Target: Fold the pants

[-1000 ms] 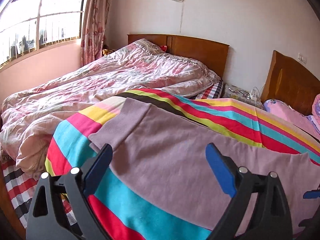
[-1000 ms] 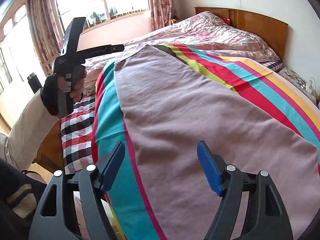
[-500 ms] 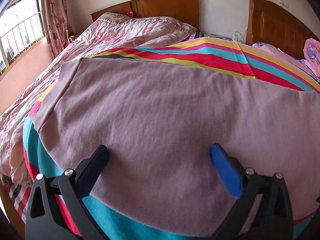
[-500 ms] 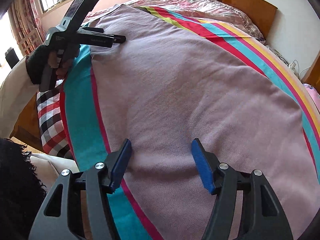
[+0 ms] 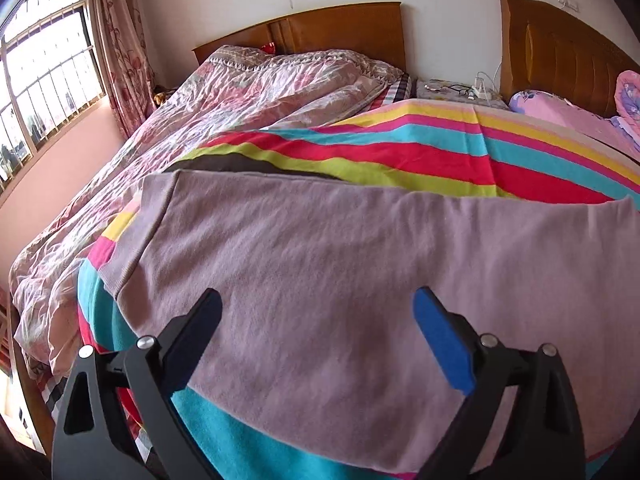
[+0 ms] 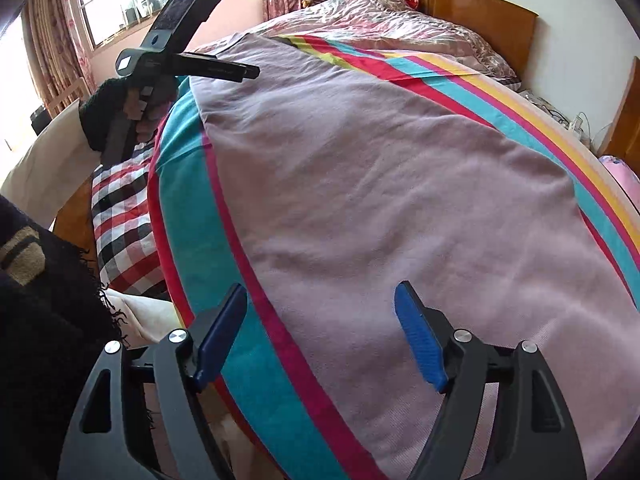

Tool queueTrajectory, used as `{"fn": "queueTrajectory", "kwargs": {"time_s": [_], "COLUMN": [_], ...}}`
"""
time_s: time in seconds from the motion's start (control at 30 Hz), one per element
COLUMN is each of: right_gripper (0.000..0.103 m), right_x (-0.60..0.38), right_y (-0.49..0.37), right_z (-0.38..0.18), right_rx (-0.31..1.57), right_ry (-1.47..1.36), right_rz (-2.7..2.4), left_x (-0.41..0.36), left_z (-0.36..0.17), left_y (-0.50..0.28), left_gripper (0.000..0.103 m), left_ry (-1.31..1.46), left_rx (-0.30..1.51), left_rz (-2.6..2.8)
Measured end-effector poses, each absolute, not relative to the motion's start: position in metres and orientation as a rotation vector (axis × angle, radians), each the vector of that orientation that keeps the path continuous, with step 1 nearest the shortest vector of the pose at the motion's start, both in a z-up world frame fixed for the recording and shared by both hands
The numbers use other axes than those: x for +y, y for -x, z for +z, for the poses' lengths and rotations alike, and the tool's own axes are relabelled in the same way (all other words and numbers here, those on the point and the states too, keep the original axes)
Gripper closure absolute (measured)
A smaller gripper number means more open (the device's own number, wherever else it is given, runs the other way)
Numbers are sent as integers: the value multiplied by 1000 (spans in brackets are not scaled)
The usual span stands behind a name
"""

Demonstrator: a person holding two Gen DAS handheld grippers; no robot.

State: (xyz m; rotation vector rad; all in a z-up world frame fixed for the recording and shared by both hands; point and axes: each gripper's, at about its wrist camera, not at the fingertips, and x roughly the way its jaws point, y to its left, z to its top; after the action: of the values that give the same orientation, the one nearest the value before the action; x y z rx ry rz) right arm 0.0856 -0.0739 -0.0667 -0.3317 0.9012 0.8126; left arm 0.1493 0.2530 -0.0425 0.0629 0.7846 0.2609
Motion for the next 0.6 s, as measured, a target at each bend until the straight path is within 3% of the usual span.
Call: {"fn": "queueTrajectory", "kwargs": {"time_s": [0.13,0.33,0.43,0.6], "right_gripper": [21,14,12,12], "right_x": [-147,-208,-249,-255], "right_y": [-114,-151,-148,-122], "right_z": [-56,-86,-93,-85], "right_rx": [856,967,1000,936], "right_ry": [224,322,183,214], "right_rz": [538,318,345,283], "left_x": [171,56,46,60], "left_z": [-19,-71,-96,-101], "left_y": [-173,-221,-229,-238], "left_gripper": [3,3,1,1], "left_ry": [-46,-195,-214,-137], "left_rx": [772,895,912,953], "left_rz": [-44,-202,-169,-206]}}
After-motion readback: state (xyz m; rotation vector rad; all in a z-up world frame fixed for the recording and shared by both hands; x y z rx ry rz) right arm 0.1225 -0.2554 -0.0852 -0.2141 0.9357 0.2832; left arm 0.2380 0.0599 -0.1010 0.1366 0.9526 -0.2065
